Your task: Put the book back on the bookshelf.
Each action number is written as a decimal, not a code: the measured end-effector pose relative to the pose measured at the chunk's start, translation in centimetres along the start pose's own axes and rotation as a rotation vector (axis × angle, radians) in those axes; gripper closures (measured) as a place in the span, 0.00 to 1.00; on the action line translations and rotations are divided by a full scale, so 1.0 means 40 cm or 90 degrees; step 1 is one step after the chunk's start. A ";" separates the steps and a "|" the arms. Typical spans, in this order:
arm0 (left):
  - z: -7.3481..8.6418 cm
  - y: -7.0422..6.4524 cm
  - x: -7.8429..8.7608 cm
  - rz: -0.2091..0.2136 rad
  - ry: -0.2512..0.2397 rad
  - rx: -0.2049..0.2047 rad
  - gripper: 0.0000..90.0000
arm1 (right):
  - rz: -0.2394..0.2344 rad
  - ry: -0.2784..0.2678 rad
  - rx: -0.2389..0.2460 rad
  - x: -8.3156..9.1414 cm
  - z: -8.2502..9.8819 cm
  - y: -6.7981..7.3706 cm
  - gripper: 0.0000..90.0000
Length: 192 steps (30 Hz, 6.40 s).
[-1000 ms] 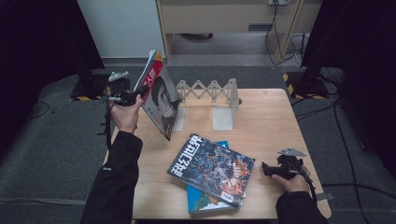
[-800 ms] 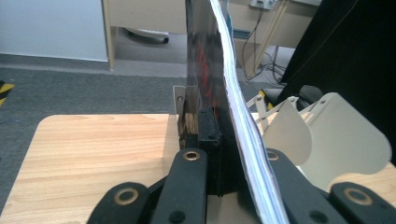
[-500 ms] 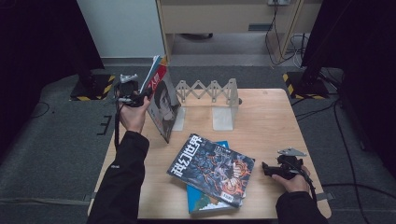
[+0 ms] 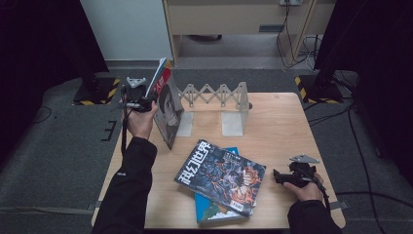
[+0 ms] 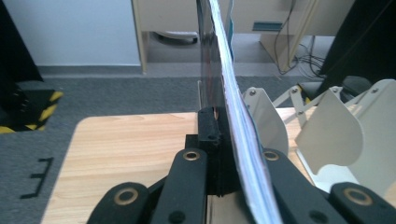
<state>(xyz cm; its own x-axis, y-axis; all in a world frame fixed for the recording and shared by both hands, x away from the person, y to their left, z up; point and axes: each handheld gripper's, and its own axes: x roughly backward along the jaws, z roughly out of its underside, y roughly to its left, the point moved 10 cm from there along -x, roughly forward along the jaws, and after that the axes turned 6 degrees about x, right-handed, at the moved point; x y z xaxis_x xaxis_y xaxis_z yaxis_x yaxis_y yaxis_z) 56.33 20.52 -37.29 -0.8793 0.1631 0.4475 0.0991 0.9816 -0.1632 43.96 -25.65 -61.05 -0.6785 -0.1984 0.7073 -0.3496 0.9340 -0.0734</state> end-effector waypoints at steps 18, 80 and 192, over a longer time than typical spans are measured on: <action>0.039 -0.017 -0.012 0.029 -0.016 0.007 0.93 | 0.000 0.000 0.000 0.000 0.000 0.000 0.01; 0.056 -0.008 0.072 0.043 -0.112 -0.028 0.54 | 0.000 0.001 -0.002 0.000 0.000 0.001 0.01; 0.654 -0.165 0.131 0.386 0.286 0.029 0.29 | -0.188 -0.060 -0.009 0.085 -0.103 0.241 0.22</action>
<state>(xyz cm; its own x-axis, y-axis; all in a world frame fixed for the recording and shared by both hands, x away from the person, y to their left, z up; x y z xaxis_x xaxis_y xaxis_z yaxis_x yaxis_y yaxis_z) 38.90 12.29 -56.87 -0.4014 0.7071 0.5821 0.4768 0.7040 -0.5264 40.92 -16.10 -56.47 -0.6064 -0.4873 0.6283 -0.5314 0.8362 0.1357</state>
